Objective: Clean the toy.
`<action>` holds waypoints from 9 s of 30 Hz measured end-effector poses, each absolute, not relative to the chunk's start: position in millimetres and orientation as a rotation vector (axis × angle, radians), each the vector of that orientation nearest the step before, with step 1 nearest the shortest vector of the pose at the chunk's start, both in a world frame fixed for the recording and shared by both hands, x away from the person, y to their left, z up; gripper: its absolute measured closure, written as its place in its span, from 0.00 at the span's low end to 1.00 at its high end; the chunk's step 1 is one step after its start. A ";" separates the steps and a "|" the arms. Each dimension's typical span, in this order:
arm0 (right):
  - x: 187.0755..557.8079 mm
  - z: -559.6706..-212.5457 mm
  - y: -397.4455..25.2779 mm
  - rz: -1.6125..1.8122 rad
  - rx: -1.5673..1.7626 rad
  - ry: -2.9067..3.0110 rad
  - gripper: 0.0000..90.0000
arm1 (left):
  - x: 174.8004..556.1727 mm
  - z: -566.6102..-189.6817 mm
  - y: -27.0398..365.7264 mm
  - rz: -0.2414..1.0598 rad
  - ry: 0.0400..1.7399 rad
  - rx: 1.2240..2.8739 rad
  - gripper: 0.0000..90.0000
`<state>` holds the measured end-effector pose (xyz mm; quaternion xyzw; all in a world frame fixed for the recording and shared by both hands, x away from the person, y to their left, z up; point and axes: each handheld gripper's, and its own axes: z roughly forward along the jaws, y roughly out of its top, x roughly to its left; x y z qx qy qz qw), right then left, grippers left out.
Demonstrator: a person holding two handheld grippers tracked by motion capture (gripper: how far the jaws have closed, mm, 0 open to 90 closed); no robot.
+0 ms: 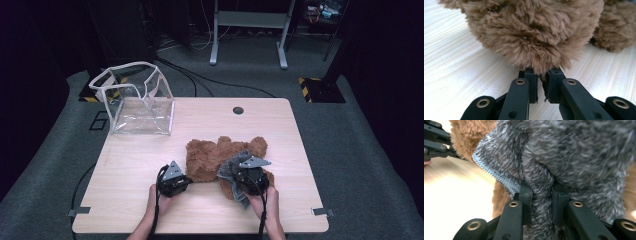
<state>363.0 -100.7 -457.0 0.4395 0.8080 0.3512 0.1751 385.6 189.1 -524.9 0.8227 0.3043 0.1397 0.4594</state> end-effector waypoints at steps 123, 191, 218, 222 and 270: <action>363.8 -440.9 -44.4 0.985 1.070 2.347 0.81 | 384.0 -523.4 190.5 0.460 0.715 1.933 0.96; 353.4 -485.4 -99.3 0.816 1.302 2.291 0.81 | 383.5 -523.8 189.4 0.450 0.717 1.934 0.95; 362.8 -454.1 -181.4 0.916 1.424 2.035 0.81 | 383.7 -523.9 189.2 0.447 0.725 1.933 0.94; 371.1 -450.6 -194.9 0.870 1.465 1.955 0.82 | 383.5 -523.7 189.3 0.448 0.728 1.938 0.94; 414.5 -464.5 -248.3 0.817 1.576 1.914 0.81 | 356.3 -524.2 72.5 0.392 0.886 2.072 0.27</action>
